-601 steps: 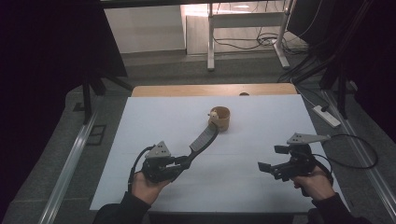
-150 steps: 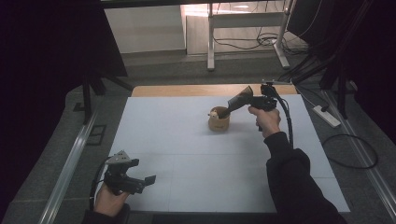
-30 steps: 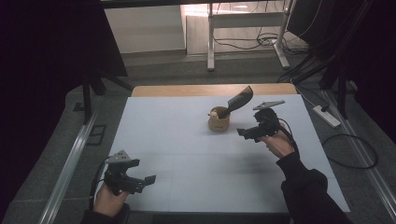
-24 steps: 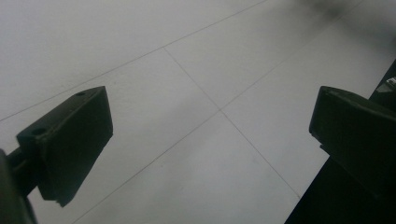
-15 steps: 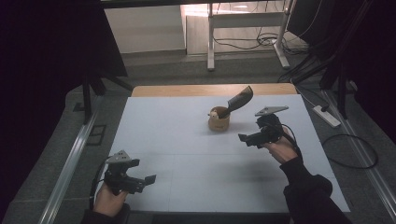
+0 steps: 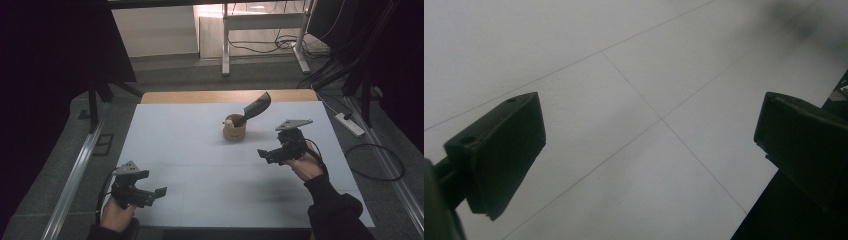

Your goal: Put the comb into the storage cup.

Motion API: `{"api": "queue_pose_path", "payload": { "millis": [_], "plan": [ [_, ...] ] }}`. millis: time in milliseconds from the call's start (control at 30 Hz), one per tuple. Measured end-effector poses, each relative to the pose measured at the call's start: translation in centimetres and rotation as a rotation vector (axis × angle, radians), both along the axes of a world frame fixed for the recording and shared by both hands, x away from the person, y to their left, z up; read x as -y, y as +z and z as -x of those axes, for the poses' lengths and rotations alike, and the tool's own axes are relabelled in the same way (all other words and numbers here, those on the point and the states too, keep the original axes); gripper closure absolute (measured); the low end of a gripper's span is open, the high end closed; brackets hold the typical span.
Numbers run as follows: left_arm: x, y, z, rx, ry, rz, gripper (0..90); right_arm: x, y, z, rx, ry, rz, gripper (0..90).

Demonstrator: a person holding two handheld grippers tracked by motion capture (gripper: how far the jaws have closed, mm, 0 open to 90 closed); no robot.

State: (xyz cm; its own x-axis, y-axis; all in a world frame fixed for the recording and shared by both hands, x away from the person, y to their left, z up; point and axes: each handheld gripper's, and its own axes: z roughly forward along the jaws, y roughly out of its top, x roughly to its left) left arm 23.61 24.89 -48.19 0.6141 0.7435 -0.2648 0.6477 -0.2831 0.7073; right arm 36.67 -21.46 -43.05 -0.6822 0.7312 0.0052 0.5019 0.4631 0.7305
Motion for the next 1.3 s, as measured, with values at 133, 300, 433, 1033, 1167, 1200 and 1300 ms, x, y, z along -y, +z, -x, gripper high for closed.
{"api": "queue_pose_path", "payload": {
  "millis": [133, 300, 433, 1033, 1167, 1200, 1300],
  "plan": [
    [0.0, 0.0, 0.0, 0.0, 0.002, 0.0, 0.7, 0.4, 0.0, 0.5, -0.001, 0.003, -0.006, 0.0],
    [0.0, 0.0, 0.0, 0.001, 0.003, 0.001, 0.6, 1.0, 0.1, 1.1, 0.003, 0.003, -0.015, 0.0],
    [-0.1, 0.0, 0.0, 0.0, 0.003, 0.001, 0.6, 1.5, 0.0, 1.6, 0.007, 0.002, -0.016, 0.0],
    [-0.1, 0.0, 0.0, 0.002, 0.005, 0.004, 0.5, 4.2, -0.4, 3.8, 0.023, -0.014, -0.016, 0.0],
    [-0.1, 0.0, 0.0, 0.002, 0.005, 0.004, 0.6, 4.7, -0.6, 4.4, 0.024, -0.014, -0.004, 0.0],
    [-0.1, 0.0, 0.0, 0.001, 0.005, 0.005, 0.6, 4.8, -0.6, 4.6, 0.024, -0.013, 0.003, 0.0],
    [-0.1, 0.0, 0.0, 0.001, 0.004, 0.005, 0.5, 5.1, -0.8, 5.0, 0.023, -0.018, 0.008, 0.0]
  ]
}}
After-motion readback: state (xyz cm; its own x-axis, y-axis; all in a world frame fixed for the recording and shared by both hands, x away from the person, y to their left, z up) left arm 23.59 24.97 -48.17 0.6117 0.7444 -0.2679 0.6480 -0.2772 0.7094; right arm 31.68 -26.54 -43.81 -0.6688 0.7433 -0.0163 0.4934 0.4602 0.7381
